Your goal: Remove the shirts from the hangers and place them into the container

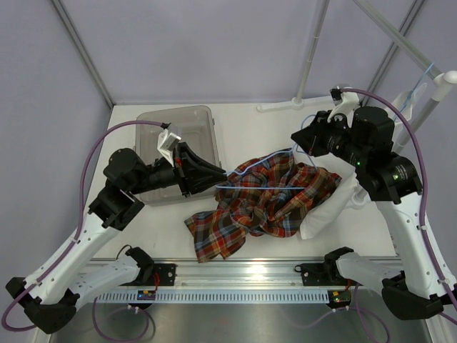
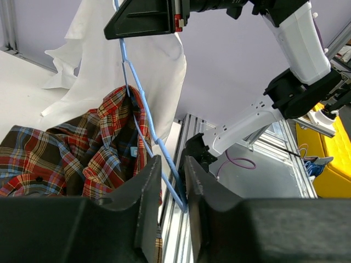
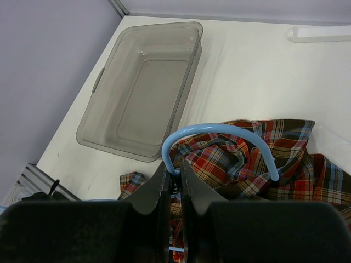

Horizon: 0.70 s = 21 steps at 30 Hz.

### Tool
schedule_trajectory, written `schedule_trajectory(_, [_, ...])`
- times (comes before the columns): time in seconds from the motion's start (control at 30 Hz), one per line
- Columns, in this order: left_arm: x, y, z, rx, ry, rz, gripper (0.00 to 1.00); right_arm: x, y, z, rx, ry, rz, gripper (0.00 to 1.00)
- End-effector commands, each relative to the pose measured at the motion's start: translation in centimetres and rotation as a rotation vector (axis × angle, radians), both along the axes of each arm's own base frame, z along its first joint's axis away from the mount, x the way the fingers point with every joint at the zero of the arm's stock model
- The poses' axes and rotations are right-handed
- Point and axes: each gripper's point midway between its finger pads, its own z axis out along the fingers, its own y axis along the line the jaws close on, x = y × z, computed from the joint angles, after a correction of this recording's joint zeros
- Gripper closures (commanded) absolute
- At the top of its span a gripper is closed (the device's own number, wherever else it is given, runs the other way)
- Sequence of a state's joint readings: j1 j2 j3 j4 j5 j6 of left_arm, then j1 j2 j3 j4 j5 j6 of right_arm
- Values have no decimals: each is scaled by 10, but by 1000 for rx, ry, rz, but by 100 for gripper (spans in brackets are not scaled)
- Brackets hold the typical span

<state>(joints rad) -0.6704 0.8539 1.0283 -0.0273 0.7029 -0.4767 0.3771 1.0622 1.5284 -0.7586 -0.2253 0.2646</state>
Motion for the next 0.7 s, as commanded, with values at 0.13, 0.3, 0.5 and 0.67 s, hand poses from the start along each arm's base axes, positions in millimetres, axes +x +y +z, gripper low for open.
schedule_trajectory(0.13, [2,-1,16,-33,-33,7,97,-13,-2,24,5,-69,17,100])
schedule_trajectory(0.3, [12,0,16,-35,-27,59,100,-19,0,29,20,-88,45,100])
schedule_trajectory(0.5, [23,3,4,-17,3,131,100,-31,5,40,51,-96,89,84])
schedule_trajectory(0.67, [26,6,3,-27,-4,157,100,-46,5,55,81,-118,118,33])
